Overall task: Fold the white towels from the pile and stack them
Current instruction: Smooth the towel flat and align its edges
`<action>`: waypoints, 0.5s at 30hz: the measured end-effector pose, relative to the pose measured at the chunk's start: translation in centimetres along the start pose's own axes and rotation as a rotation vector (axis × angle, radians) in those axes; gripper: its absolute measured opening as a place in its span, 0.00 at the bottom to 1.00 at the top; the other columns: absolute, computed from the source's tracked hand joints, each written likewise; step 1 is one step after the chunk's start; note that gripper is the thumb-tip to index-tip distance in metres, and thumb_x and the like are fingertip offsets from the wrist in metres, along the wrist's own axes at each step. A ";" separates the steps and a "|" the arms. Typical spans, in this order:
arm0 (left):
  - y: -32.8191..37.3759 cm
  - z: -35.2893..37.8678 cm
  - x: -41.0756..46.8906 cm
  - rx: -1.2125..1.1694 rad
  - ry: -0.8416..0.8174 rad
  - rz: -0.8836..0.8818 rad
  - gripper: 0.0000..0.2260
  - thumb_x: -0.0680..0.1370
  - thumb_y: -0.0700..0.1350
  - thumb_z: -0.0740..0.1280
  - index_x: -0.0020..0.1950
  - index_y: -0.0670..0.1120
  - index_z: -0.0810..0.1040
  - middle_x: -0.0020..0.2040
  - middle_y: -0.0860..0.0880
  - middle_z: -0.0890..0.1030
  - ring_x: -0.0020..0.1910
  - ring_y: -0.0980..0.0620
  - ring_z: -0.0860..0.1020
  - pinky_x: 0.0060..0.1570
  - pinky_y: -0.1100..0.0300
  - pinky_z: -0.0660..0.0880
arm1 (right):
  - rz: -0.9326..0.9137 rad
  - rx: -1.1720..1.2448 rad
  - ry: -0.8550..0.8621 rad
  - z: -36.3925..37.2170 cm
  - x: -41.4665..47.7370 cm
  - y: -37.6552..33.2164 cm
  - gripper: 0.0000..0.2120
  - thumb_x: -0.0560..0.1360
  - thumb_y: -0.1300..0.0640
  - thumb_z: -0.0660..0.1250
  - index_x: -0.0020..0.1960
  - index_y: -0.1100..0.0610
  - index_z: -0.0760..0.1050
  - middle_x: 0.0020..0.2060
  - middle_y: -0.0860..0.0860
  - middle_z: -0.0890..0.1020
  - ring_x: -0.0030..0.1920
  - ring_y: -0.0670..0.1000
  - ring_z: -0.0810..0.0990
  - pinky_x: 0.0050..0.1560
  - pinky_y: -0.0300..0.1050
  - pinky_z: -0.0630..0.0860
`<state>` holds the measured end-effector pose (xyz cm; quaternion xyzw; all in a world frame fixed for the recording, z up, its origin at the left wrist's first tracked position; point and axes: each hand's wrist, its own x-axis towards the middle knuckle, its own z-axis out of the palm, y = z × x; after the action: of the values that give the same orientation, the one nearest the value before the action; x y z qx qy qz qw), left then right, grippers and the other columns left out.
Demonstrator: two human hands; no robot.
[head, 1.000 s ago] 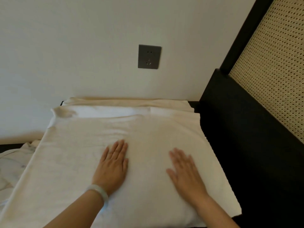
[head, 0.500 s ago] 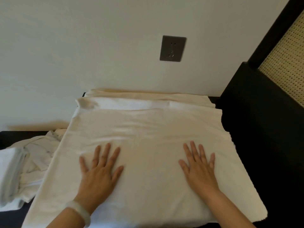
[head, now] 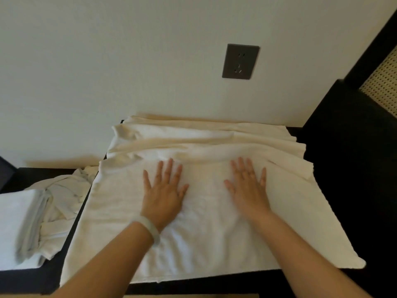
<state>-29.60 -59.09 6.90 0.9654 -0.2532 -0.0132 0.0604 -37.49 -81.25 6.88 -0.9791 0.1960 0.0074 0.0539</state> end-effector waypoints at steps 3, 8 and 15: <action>2.9 1.3 -4.7 -0.025 0.008 0.191 0.28 0.80 0.61 0.47 0.77 0.52 0.65 0.78 0.47 0.62 0.76 0.43 0.62 0.70 0.32 0.58 | -0.205 0.005 -0.020 2.3 -5.3 -2.8 0.30 0.82 0.40 0.47 0.81 0.48 0.44 0.80 0.47 0.44 0.80 0.49 0.40 0.73 0.55 0.27; 0.3 2.2 -5.3 0.006 -0.001 0.123 0.28 0.79 0.61 0.41 0.80 0.56 0.50 0.80 0.53 0.49 0.79 0.48 0.50 0.75 0.39 0.47 | 0.173 -0.008 0.000 1.5 -7.9 6.0 0.30 0.83 0.41 0.43 0.81 0.49 0.39 0.80 0.48 0.41 0.79 0.48 0.39 0.78 0.52 0.38; 5.4 1.6 -5.4 -0.088 -0.035 0.191 0.30 0.78 0.57 0.38 0.80 0.50 0.53 0.80 0.49 0.50 0.79 0.46 0.46 0.76 0.41 0.41 | 0.243 0.015 0.033 -0.1 -8.3 4.7 0.31 0.83 0.41 0.44 0.81 0.51 0.42 0.80 0.50 0.44 0.79 0.52 0.39 0.76 0.55 0.32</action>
<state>-37.00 -61.25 5.99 0.9329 -0.3445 -0.0352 0.0992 -47.01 -82.42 6.81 -0.9477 0.3142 -0.0035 0.0566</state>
